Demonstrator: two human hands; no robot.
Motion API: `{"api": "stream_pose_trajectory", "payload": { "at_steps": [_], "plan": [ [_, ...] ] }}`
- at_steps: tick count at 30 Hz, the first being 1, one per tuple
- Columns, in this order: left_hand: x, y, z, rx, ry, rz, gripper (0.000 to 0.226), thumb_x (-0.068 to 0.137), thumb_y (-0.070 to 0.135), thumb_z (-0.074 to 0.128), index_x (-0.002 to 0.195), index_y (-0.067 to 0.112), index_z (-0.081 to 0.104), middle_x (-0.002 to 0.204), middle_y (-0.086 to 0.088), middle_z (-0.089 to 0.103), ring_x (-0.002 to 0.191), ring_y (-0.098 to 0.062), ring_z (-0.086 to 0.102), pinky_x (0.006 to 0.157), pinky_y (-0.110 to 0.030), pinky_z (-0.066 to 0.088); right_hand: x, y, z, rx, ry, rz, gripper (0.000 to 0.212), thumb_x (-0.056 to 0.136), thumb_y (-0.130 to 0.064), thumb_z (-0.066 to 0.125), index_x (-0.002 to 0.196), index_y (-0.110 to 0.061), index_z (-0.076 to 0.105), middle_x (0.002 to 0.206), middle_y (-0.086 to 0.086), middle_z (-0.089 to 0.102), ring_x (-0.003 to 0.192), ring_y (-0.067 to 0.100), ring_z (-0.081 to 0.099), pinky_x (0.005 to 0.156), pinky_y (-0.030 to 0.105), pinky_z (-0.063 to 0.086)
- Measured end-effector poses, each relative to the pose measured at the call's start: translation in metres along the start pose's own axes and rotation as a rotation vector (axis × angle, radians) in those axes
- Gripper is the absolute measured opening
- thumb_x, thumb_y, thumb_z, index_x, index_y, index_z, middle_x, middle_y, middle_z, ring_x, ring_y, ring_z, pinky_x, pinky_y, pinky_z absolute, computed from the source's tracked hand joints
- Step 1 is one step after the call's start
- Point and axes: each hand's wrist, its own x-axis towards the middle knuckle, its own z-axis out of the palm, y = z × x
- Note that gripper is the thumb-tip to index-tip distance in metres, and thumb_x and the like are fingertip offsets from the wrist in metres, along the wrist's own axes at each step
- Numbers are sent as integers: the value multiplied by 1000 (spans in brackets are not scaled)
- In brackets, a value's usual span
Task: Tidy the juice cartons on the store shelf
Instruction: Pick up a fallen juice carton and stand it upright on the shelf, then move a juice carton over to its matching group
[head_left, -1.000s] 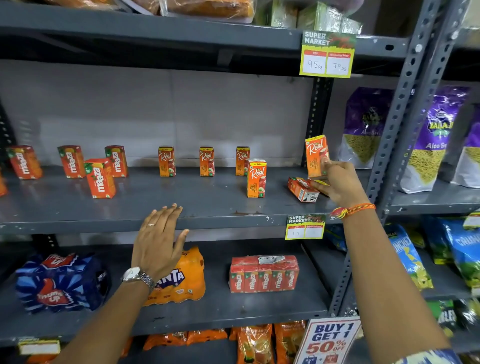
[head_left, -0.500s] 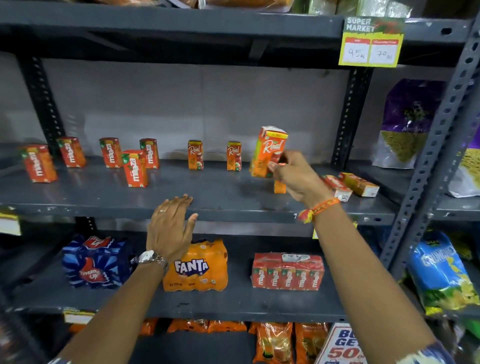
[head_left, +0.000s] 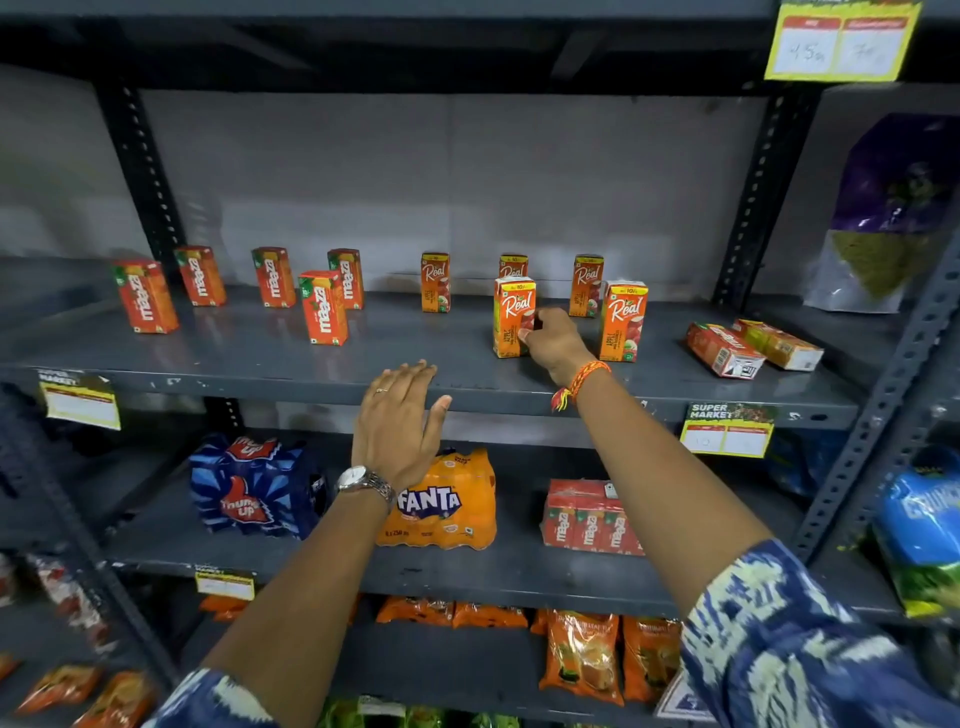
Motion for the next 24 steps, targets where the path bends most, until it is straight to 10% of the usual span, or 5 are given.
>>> {"api": "stream_pose_trajectory", "payload": {
  "at_steps": [10, 16, 24],
  "plan": [
    [-1, 0, 4, 27, 24, 23, 61, 100, 49, 27, 143, 12, 48, 149, -8, 50, 140, -26, 44, 121, -41, 22, -14, -5, -20, -283, -4, -172, 26, 98, -15, 51, 118, -1, 61, 121, 18, 66, 111, 34, 63, 94, 41, 52],
    [-1, 7, 15, 29, 61, 56, 63, 99, 50, 31, 147, 11, 44, 152, -8, 46, 143, -27, 40, 122, -42, 22, -37, -5, -102, -231, 426, -302, 24, 92, -13, 55, 103, -4, 74, 107, 16, 75, 105, 31, 69, 96, 33, 52],
    [3, 34, 35, -27, 98, 90, 60, 99, 50, 30, 143, 12, 48, 145, -7, 55, 137, -26, 47, 119, -39, 22, -41, 60, -178, -518, 596, 219, 42, 90, -30, 60, 112, 5, 61, 122, 31, 60, 113, 49, 58, 91, 48, 50]
  ]
}}
